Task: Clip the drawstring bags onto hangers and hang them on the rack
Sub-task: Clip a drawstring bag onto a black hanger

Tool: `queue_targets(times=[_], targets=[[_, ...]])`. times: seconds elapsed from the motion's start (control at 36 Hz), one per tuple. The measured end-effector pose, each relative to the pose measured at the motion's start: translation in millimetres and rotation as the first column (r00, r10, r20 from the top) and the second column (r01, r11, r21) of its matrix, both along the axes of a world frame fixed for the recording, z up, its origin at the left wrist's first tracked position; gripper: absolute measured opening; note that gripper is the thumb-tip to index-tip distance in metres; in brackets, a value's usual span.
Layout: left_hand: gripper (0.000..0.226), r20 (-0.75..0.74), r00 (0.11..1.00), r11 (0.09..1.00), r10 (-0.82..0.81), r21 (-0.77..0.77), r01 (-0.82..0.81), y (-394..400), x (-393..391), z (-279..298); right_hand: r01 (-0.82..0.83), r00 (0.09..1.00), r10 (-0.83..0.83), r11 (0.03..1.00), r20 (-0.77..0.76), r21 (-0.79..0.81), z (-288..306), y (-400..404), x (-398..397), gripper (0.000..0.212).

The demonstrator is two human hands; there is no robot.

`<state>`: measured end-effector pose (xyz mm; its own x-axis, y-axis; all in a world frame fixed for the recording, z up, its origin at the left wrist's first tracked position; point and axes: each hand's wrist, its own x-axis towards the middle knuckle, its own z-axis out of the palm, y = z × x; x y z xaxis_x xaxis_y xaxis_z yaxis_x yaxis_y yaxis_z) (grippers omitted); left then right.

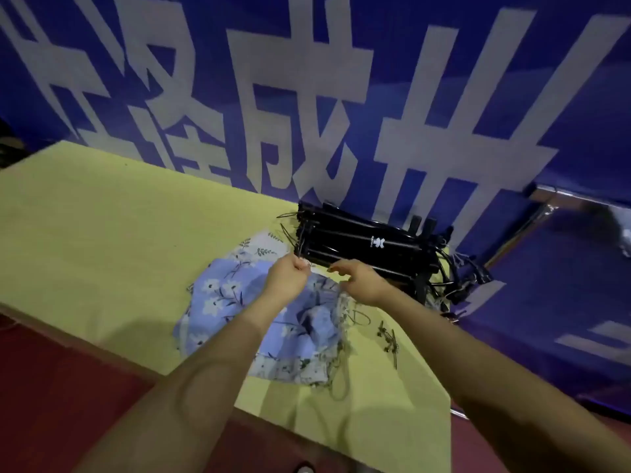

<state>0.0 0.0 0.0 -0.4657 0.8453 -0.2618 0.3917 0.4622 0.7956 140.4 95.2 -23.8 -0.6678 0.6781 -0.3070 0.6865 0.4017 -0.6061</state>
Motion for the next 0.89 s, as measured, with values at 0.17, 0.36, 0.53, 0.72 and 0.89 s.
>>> queue_targets(times=[0.17,0.36,0.53,0.72,0.89], targets=[[0.005,-0.043,0.994,0.992,-0.102,-0.082,0.098,-2.2,10.5,-37.0,-0.016,0.993,0.009,0.998,0.117,0.057,-35.3,-9.1,-2.9,0.054],[0.031,-0.209,0.948,0.969,-0.241,-0.104,0.223,-6.2,18.2,-57.0,0.148,0.979,-0.133,0.985,-0.152,0.09,-34.8,-8.3,-9.0,0.015],[0.028,-0.39,0.91,0.984,-0.144,0.044,0.175,4.8,9.7,-31.6,0.174,0.912,-0.187,0.982,-0.365,-0.069,-18.7,-6.2,-20.6,0.019],[0.024,-0.724,0.591,0.885,-0.357,-0.059,0.462,-4.0,-4.9,6.0,0.171,0.905,-0.157,0.985,-0.396,0.0,0.7,5.2,-17.5,0.018],[0.045,-0.883,0.243,0.808,-0.402,-0.218,0.547,-3.2,-12.0,15.2,0.13,0.934,-0.087,0.986,-0.346,0.104,3.9,10.5,-7.8,0.013]])
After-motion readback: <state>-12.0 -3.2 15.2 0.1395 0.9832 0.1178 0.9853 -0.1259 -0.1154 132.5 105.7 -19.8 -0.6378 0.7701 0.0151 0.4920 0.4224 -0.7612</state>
